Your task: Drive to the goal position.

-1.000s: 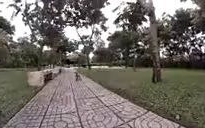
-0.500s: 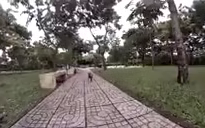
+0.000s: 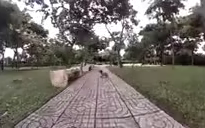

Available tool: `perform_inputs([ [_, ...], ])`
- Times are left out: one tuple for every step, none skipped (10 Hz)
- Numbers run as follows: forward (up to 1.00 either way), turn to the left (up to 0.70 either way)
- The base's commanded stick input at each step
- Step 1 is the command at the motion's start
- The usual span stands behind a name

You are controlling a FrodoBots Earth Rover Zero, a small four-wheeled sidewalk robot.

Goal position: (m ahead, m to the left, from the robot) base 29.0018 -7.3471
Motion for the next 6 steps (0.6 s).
perform_inputs([
  [0.7,0.0],
  [0.7,0.0],
  [0.7,0.0],
  [0.7,0.0],
  [0.7,0.0],
  [0.7,0.0],
])
